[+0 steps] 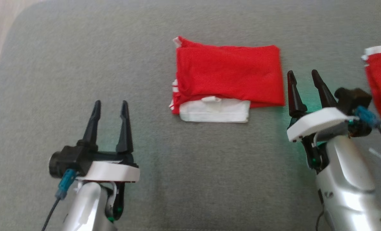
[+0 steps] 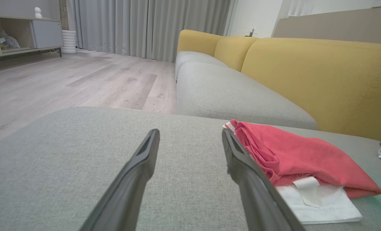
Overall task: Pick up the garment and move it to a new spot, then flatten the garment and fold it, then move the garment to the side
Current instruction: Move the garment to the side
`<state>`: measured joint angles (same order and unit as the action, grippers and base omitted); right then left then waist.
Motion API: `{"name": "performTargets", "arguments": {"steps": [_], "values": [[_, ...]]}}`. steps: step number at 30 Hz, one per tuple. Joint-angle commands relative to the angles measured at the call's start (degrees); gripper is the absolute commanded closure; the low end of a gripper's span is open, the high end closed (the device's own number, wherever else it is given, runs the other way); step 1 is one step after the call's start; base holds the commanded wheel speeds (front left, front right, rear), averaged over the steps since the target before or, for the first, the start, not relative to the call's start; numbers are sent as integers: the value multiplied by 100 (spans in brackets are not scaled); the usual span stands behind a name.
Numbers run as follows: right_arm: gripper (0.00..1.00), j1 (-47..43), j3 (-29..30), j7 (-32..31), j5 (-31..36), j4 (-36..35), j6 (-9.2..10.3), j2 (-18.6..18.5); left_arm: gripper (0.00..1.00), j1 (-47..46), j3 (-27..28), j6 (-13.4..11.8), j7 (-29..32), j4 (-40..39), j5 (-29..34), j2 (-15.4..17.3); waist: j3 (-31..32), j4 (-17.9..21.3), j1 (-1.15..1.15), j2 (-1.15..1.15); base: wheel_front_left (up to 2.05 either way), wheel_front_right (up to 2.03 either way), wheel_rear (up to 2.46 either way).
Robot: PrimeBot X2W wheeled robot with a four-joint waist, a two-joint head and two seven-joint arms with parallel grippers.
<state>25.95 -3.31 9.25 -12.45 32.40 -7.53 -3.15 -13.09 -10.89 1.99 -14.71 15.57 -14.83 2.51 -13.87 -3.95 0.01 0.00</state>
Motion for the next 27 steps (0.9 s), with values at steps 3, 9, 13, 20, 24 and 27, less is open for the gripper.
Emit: {"name": "performTargets", "arguments": {"steps": [3,9,13,20,24,27], "values": [[0,432,-36,-278,-32,372,4,27,0,-260,9,-35,-29,-145,-87,37,-250,-317,-1,0,0,0,0],[0,857,-1,-749,36,1427,4,27,0,-394,-108,-90,-29,-146,-211,37,-382,-592,-1,0,0,0,0],[0,1049,-94,-857,116,1963,4,27,0,-441,-176,-113,-29,-158,-254,37,-396,-685,-1,0,0,0,0],[100,1208,-391,-346,170,2367,4,27,0,-372,-155,-122,-29,-53,-188,37,-200,-556,-1,0,0,0,0],[100,1227,-532,83,184,2411,4,27,0,-312,-75,-86,-29,-24,-97,37,2,-327,-1,0,0,0,0],[100,1202,-622,283,204,2360,4,27,0,-265,-22,-44,-29,-16,-34,37,156,-125,-1,0,0,0,0]]}}
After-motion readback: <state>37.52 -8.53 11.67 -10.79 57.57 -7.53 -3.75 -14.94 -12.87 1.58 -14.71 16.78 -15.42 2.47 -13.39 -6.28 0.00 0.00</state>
